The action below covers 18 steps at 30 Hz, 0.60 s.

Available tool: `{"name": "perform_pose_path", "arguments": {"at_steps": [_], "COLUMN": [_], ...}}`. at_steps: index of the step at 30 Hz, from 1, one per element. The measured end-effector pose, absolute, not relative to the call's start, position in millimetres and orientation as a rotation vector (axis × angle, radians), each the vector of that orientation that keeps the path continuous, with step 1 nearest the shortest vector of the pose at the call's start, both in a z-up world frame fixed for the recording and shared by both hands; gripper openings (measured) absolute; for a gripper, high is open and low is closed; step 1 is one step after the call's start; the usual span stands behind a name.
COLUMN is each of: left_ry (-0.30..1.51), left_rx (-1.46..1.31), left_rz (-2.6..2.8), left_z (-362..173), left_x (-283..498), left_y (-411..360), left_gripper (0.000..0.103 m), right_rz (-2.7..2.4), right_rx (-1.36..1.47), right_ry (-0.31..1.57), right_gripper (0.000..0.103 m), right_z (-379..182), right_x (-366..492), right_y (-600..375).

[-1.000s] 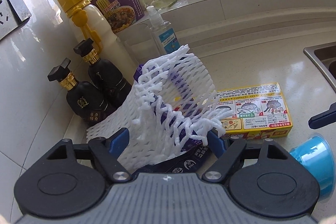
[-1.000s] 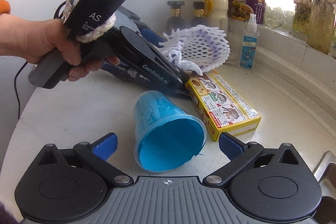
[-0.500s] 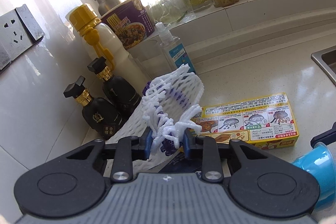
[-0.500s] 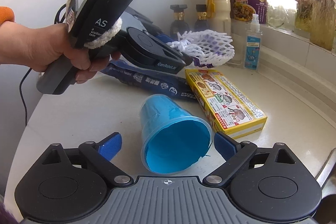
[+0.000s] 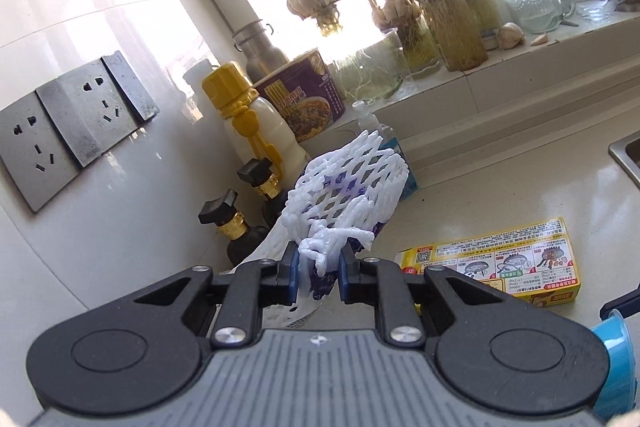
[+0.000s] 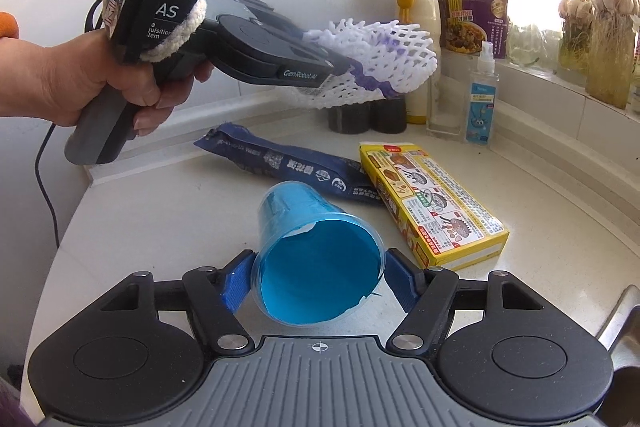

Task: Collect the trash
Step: 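Lift the foam net and blue cup and carry both toward the bin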

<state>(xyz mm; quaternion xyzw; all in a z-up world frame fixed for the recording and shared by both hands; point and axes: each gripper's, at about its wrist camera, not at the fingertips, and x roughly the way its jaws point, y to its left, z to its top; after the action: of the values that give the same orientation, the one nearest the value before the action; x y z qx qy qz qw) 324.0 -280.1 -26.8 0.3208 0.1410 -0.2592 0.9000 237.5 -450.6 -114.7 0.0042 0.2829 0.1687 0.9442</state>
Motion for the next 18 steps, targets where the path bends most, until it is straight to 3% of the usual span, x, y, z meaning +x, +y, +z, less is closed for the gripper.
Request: {"name": "perform_pose_path", "arguments": {"at_steps": [18], "left_ry": [0.344], "left_rx": [0.502], "left_rz": [-0.617], "left_z": [27], "left_x": [234], "left_y": [-212], "left_gripper": [0.017], "right_rz": [0.249], "right_rx": [0.009], "right_ry": [0.558], "right_gripper": [0.071], "right_z": [-61], "right_x": [183], "right_y": [-427]}}
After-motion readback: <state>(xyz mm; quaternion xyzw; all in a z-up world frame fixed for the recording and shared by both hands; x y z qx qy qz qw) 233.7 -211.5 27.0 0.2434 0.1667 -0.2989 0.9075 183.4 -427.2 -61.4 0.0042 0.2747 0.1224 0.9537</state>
